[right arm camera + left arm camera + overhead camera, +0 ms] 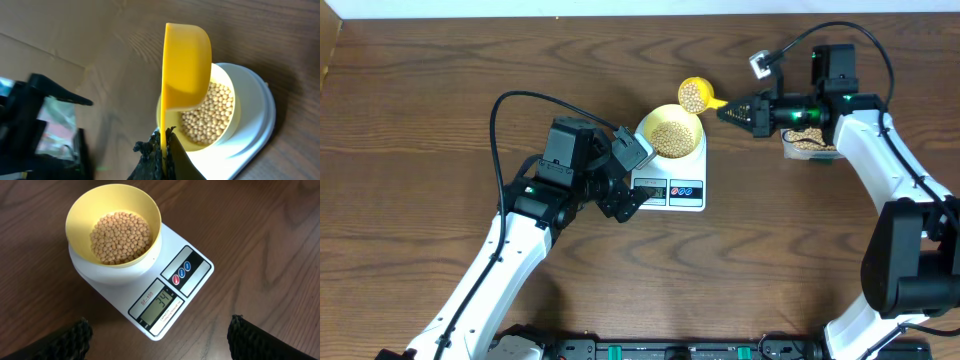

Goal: Scoop item into bowl and weigh 50g on scale
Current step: 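Carry the filled scoop left over the yellow bowl on the scale, then tilt the scoop to pour soybeans into the yellow bowl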

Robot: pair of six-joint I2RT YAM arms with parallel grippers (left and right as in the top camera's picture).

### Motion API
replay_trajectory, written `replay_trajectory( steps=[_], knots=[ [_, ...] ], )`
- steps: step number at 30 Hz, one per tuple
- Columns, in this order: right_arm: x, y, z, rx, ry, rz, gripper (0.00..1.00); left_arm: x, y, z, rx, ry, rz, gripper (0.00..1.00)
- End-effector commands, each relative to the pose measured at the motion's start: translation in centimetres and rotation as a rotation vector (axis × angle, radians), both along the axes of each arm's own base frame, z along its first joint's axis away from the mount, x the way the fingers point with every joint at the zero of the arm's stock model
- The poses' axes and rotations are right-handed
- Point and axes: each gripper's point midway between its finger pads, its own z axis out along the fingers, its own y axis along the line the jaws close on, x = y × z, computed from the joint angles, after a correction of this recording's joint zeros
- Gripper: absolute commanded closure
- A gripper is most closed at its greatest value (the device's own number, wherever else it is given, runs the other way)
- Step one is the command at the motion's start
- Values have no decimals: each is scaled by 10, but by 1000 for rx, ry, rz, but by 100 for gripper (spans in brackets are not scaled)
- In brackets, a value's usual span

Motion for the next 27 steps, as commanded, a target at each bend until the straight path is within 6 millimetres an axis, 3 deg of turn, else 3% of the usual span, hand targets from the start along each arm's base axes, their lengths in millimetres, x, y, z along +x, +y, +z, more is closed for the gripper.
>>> replay_trajectory(
  steps=[1, 13, 27],
  knots=[
    [4, 5, -8, -68, -86, 28, 99, 0, 3, 0, 5, -2, 7, 12],
    [-2, 20, -10, -133, -307, 161, 99, 0, 3, 0, 5, -2, 7, 12],
    [7, 12, -23, -252, -375, 155, 99, 0, 3, 0, 5, -2, 7, 12]
  ],
)
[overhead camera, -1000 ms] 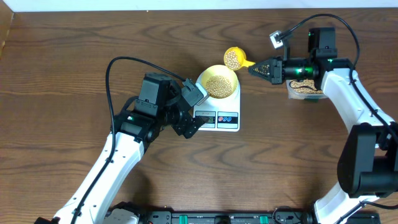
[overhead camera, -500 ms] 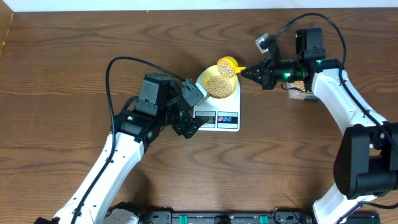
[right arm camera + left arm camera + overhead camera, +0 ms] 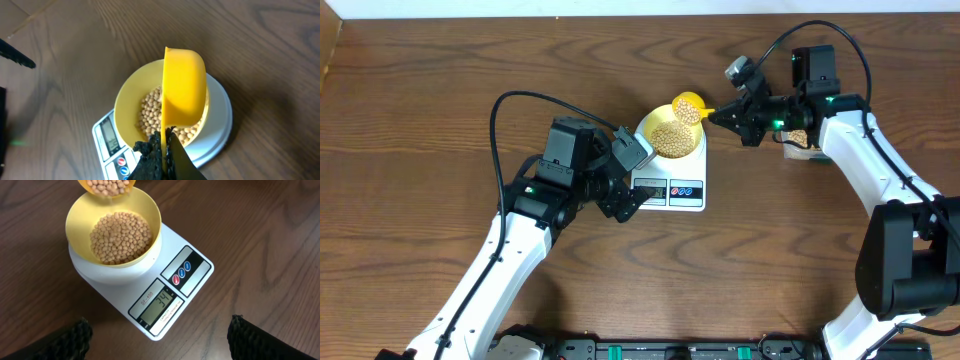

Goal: Scoop item into bowl and weigh 50g on scale
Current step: 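Tilt the scoop to pour soybeans into the yellow bowl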

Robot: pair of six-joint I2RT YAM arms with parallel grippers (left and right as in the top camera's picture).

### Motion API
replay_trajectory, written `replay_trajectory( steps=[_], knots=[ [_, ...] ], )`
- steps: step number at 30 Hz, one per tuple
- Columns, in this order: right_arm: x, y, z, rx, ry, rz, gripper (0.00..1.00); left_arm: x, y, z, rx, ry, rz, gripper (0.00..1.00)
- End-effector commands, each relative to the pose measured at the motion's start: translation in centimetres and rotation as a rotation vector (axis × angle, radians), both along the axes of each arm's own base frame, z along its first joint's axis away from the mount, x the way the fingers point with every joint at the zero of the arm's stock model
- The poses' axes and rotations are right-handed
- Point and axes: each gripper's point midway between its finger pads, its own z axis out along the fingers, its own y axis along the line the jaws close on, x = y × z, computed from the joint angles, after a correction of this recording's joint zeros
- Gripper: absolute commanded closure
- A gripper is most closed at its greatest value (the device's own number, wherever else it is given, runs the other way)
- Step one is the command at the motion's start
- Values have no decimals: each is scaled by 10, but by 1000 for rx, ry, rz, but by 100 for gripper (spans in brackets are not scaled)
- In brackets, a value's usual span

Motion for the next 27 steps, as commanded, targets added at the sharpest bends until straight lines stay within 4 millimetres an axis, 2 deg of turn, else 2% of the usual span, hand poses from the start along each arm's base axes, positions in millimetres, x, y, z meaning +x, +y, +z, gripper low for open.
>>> replay_trajectory(
  steps=[1, 27],
  knots=[
    [2, 3, -1, -20, -47, 33, 99, 0, 3, 0, 6, -2, 7, 12],
    [7, 7, 4, -20, -109, 51, 99, 0, 3, 0, 6, -2, 7, 12]
  ],
)
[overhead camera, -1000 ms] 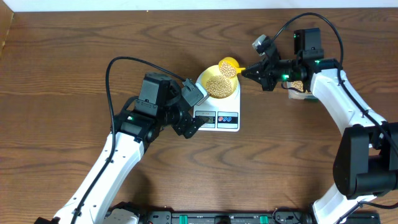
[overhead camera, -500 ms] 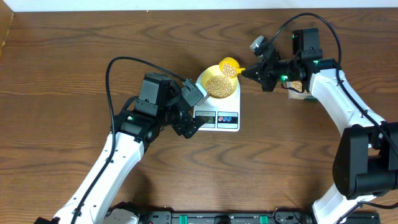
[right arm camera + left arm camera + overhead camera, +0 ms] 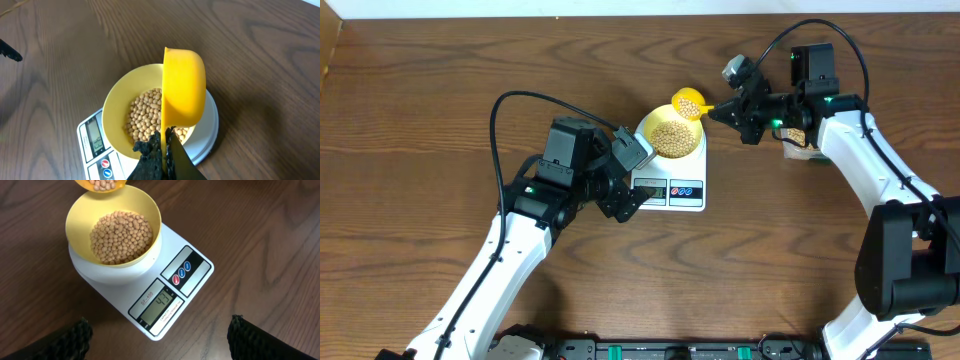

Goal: Scoop item into bowl and weigh 50g on scale
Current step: 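Tilt the scoop to pour soybeans into the yellow bowl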

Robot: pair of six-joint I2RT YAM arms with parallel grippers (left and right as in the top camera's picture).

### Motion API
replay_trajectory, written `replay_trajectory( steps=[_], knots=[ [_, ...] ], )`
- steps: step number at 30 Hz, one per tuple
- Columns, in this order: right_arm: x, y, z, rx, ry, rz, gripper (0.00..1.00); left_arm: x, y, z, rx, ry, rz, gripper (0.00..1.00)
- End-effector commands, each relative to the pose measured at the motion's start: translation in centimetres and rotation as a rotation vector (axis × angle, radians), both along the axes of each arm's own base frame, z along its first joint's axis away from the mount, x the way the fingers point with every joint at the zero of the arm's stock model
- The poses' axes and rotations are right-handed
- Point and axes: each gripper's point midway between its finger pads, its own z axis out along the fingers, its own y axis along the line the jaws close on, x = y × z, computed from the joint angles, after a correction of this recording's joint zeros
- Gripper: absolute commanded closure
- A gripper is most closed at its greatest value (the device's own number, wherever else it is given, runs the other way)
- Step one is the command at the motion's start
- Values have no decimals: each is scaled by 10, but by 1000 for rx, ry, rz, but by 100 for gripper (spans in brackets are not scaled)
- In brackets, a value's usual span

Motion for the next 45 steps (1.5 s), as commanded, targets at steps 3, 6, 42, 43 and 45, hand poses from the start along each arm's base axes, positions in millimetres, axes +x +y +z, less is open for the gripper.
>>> replay_trajectory(
  steps=[3, 6, 42, 43, 45],
  knots=[
    [0, 6, 2, 10, -17, 26, 99, 0, 3, 0, 5, -2, 7, 12],
    [1, 6, 2, 10, -17, 25, 99, 0, 3, 0, 5, -2, 7, 12],
    [-6, 20, 2, -23, -118, 122, 99, 0, 3, 0, 5, -2, 7, 12],
    [-6, 20, 2, -25, -125, 127, 99, 0, 3, 0, 5, -2, 7, 12],
    [-6, 21, 2, -27, -132, 132, 99, 0, 3, 0, 5, -2, 7, 12]
  ],
)
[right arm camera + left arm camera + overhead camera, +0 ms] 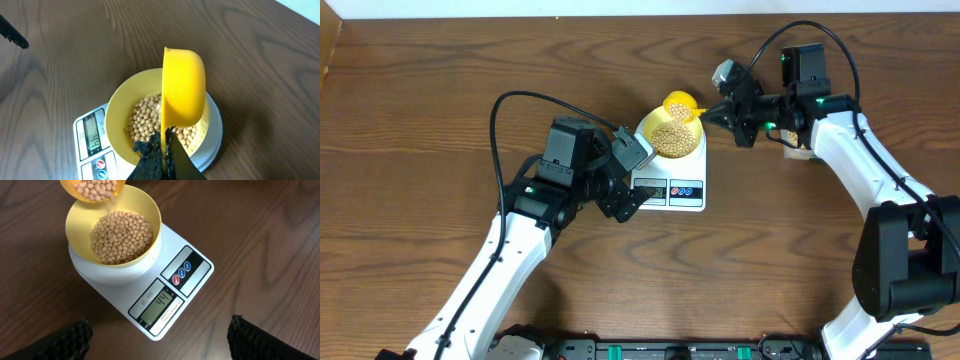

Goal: Scoop item into bowl and weigh 50g on scale
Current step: 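Tilt the scoop to pour soybeans into the yellow bowl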

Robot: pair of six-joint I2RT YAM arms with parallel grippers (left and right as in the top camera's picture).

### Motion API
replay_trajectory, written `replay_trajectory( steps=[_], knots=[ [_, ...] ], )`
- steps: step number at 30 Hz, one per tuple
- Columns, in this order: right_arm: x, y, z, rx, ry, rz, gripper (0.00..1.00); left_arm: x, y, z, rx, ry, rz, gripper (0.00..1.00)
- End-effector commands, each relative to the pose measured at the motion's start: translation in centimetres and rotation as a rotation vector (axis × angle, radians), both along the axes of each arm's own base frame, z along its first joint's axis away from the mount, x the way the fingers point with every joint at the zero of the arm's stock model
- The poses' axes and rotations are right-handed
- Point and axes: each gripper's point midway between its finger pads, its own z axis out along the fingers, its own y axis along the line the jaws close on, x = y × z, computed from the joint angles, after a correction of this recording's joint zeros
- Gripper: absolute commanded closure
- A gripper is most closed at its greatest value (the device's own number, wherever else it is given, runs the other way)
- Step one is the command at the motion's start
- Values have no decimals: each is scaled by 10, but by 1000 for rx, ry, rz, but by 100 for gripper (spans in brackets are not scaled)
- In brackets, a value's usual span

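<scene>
A yellow bowl [116,210] of soybeans [121,237] sits on the white scale [190,255], whose display [163,300] reads 44. My right gripper [164,150] is shut on the handle of a yellow scoop [184,85]; the scoop [679,104] is tilted over the bowl's far rim and still holds some beans [95,189]. My left gripper [157,335] is open, hovering just in front of the scale with nothing between its fingers [65,340].
A small container of soybeans [796,146] stands at the right behind my right arm. The left arm [570,170] rests beside the scale's left front corner on the brown wooden table [420,120].
The scoop has moved a little further over the bowl's rim and tipped more. The scale's display has gone from 43 to 44. The left gripper has not moved.
First the scoop, full of beans, was held right of the bowl with the display at 34. Then it was over the bowl's rim, still 34. Later beans had dropped in and it read 43; now 44, with fewer beans in the scoop.
</scene>
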Motion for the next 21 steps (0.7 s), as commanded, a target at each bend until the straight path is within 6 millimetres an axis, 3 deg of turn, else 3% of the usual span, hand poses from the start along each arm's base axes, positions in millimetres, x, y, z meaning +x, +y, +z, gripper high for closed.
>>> replay_trajectory(
  steps=[1, 21],
  knots=[
    [-2, 8, 2, 3, -38, 47, 99, 0, 3, 0, 6, -3, 7, 12],
    [-4, 12, 2, 4, -36, 58, 99, 0, 3, 0, 5, -2, 7, 12]
  ],
)
